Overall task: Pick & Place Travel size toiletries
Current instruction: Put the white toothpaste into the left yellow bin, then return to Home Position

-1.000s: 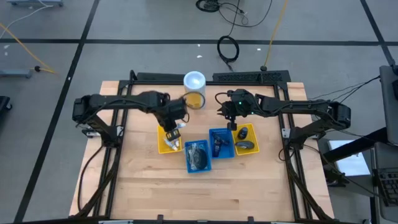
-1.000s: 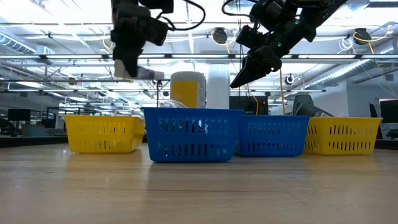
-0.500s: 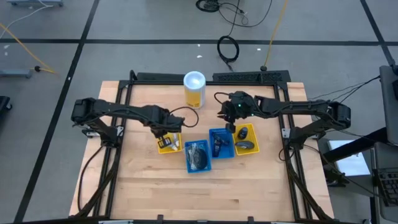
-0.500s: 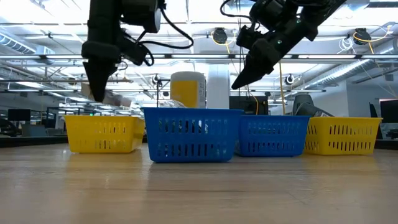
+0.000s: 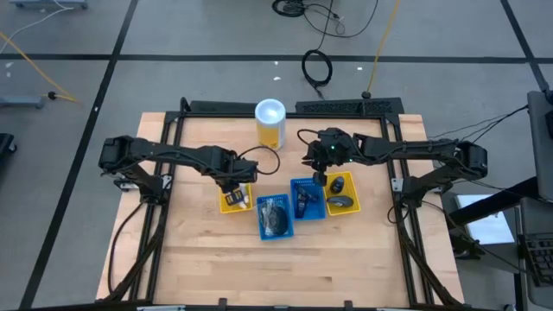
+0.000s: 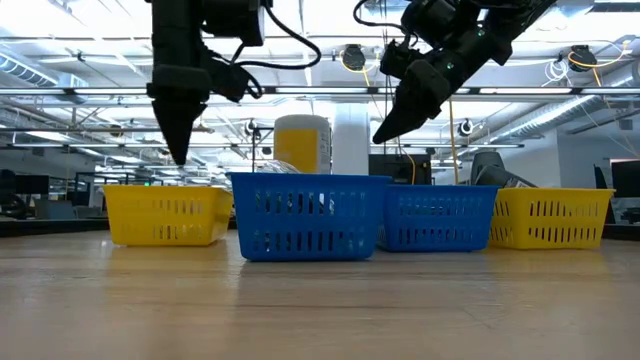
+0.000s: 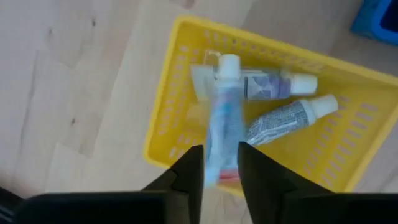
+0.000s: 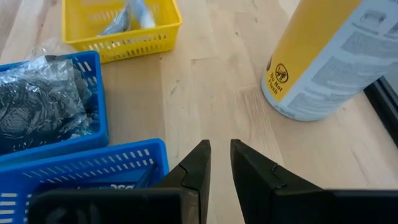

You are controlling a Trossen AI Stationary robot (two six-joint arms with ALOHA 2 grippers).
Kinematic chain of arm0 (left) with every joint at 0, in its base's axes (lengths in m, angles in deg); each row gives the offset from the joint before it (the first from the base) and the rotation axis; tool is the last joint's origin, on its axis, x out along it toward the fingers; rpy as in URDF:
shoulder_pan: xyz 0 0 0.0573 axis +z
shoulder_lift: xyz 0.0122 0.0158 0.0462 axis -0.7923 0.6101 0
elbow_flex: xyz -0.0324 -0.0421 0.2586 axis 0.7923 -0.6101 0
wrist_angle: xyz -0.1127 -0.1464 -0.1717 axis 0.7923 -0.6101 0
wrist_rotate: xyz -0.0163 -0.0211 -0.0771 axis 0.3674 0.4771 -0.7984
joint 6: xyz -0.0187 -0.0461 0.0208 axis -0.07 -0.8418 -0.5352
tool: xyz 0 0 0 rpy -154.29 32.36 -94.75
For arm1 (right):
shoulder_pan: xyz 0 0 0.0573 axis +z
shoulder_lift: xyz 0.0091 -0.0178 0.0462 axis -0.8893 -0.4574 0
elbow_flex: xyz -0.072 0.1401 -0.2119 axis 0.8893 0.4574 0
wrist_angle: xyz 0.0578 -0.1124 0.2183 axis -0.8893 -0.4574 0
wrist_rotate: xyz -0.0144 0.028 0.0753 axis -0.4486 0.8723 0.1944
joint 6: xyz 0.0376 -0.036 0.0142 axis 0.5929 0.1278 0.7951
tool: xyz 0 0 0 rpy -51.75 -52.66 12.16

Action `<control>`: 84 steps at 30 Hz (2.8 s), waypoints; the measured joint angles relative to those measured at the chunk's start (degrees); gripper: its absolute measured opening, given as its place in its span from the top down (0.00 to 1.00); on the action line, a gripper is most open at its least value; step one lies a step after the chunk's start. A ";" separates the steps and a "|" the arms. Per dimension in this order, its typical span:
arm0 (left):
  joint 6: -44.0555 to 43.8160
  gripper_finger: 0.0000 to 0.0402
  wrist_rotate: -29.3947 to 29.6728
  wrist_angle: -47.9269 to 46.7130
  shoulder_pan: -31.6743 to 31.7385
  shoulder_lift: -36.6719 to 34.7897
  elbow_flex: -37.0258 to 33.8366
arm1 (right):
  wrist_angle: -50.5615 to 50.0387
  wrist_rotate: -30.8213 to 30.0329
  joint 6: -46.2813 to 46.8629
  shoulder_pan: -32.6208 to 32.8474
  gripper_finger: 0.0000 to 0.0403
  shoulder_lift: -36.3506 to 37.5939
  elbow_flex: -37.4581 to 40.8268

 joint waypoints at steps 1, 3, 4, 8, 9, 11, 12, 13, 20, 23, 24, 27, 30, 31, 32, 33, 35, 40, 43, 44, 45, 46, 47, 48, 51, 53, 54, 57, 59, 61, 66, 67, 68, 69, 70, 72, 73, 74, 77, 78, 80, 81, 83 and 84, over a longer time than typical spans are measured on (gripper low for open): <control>0.28 0.74 0.03 0.27 0.03 0.00 0.00 | 0.30 0.00 -0.08 0.00 0.85 0.00 0.00; 0.98 0.70 0.08 1.09 0.05 0.00 0.00 | 0.56 0.00 -0.05 0.00 0.85 0.00 0.00; 1.29 0.68 0.07 1.61 0.01 0.00 0.00 | 0.56 0.00 -0.06 0.00 0.85 0.00 0.00; 2.10 0.63 1.40 2.22 -0.01 0.00 0.00 | 0.49 0.06 -0.29 0.00 0.85 0.00 0.00; 2.19 0.62 2.48 2.84 -0.27 -0.20 0.00 | 0.63 0.24 -0.70 0.00 0.85 0.00 0.00; 4.53 0.61 4.79 5.55 -0.96 -1.15 -0.01 | 1.20 3.04 -1.37 -0.03 0.85 0.32 0.00; 5.95 0.61 5.13 7.63 -1.34 -1.82 0.02 | 1.18 5.47 -1.53 -0.14 0.85 0.89 0.00; 7.10 0.61 4.99 9.48 -1.50 -2.74 0.02 | 1.25 8.15 -1.51 -0.36 0.85 1.62 0.00; 14.52 0.61 4.35 20.65 -2.09 -12.57 -3.17 | -0.35 7.19 -1.22 -0.71 0.85 11.43 3.75; 16.12 0.61 3.21 28.73 -2.09 -18.67 -9.32 | -0.32 7.49 0.14 -0.85 0.85 17.86 8.58; 16.54 0.61 3.05 30.60 -2.07 -20.89 -11.86 | -0.03 7.43 0.61 -0.85 0.85 20.21 10.30; 17.19 0.61 3.24 36.51 -1.87 -27.51 -19.44 | 1.13 7.26 2.96 -0.90 0.85 27.89 15.42; 16.30 0.61 3.96 40.00 -1.60 -34.17 -26.26 | 1.21 6.81 4.40 -0.91 0.85 35.46 19.80; 15.79 0.61 4.65 41.73 -1.48 -36.66 -28.45 | 1.15 5.89 4.83 -0.90 0.85 37.97 21.01; 15.51 0.61 5.41 42.62 -1.50 -39.42 -30.79 | 0.95 5.51 5.21 -0.90 0.85 40.23 22.10; 15.46 0.61 5.99 44.51 -1.40 -41.94 -33.08 | 0.87 4.55 5.61 -0.91 0.85 42.46 23.07; 16.18 0.61 6.23 49.67 -1.38 -47.21 -37.34 | -0.01 3.70 5.99 -1.11 0.85 47.04 24.90; 17.15 0.61 6.24 56.81 -1.31 -59.50 -46.79 | -2.26 3.36 7.37 -1.16 0.85 56.35 28.77; 17.19 0.61 5.09 59.11 -1.35 -65.41 -50.65 | -5.07 3.04 7.92 -1.16 0.85 61.32 30.29; 17.20 0.61 4.57 58.88 -1.38 -67.24 -51.79 | -5.62 3.02 8.64 -1.16 0.85 62.69 30.81; 17.15 0.61 4.19 58.63 -1.39 -68.87 -52.78 | -5.42 3.02 10.01 -1.16 0.85 63.98 31.08; 16.58 0.61 4.13 58.67 -1.39 -70.39 -53.50 | -4.88 3.03 12.29 -1.16 0.85 65.31 31.25; 15.67 0.61 4.15 58.81 -1.39 -71.86 -54.29 | -3.99 3.12 14.78 -1.16 0.85 66.28 31.43; 15.14 0.61 4.10 58.91 -1.38 -73.19 -55.05 | -2.41 3.29 16.38 -1.16 0.85 67.20 31.92; 14.45 0.61 4.40 58.95 -1.39 -76.79 -57.56 | 1.90 4.60 17.90 -1.14 0.85 70.18 35.71; 13.73 0.61 6.06 59.13 -1.39 -78.89 -59.02 | 3.81 5.63 17.98 -1.11 0.85 71.79 39.50; 12.99 0.61 6.92 59.09 -1.39 -79.84 -59.69 | 5.44 6.09 18.15 -1.11 0.85 72.73 41.65; 12.43 0.61 6.90 58.41 -1.39 -82.39 -61.26 | 12.87 8.43 19.46 -1.14 0.85 74.77 47.48; 12.36 0.61 5.29 57.01 -1.39 -84.35 -61.61 | 16.94 11.07 20.83 -1.14 0.85 75.51 50.29; 11.84 0.61 4.11 55.42 -1.39 -86.49 -61.61 | 20.75 14.55 21.06 -1.14 0.85 76.48 51.77; 12.54 0.61 4.61 54.64 -1.39 -90.77 -61.54 | 18.17 16.66 20.05 -1.11 0.85 76.87 52.70; 13.54 0.61 4.52 54.00 -1.39 -90.60 -61.54 | 17.96 16.65 20.58 -1.11 0.85 76.77 52.72; 12.91 0.61 4.20 53.71 -1.39 -90.59 -61.63 | 16.81 16.64 21.88 -1.11 0.85 76.71 52.74; 10.76 0.61 4.00 54.15 -1.45 -90.53 -61.64 | 16.40 16.61 23.13 -1.11 0.85 76.44 52.76; 8.01 0.61 4.00 54.82 -1.50 -90.11 -61.58 | 16.57 16.50 23.88 -1.11 0.85 76.30 52.76; 3.58 0.61 4.05 54.33 -1.50 -88.98 -61.54 | 16.89 16.52 24.19 -1.11 0.85 76.30 52.81; 2.03 0.61 4.03 54.17 -1.50 -88.86 -61.61 | 16.83 16.52 24.07 -1.11 0.85 76.27 52.81; 0.87 0.61 4.03 54.32 -1.50 -88.80 -61.61 | 16.82 16.52 23.78 -1.11 0.85 76.13 52.81; -0.67 0.61 4.02 54.36 -1.50 -88.47 -61.61 | 16.82 16.55 23.66 -1.11 0.85 76.02 52.87; -0.66 0.61 4.02 54.33 -1.50 -88.34 -61.61 | 16.82 16.55 23.64 -1.11 0.85 75.98 52.87; -0.42 0.61 4.01 54.44 -1.50 -88.35 -61.61 | 16.70 16.55 23.55 -1.11 0.85 75.80 52.88; -0.33 0.61 4.03 54.47 -1.50 -88.35 -61.61 | 16.74 16.55 23.55 -1.11 0.85 75.80 52.89; -0.45 0.61 4.03 54.43 -1.50 -88.35 -61.61 | 16.82 16.55 23.55 -1.11 0.85 75.82 52.89; -0.61 0.61 4.04 54.45 -1.50 -88.35 -61.61 | 16.77 16.55 23.55 -1.11 0.85 75.81 52.89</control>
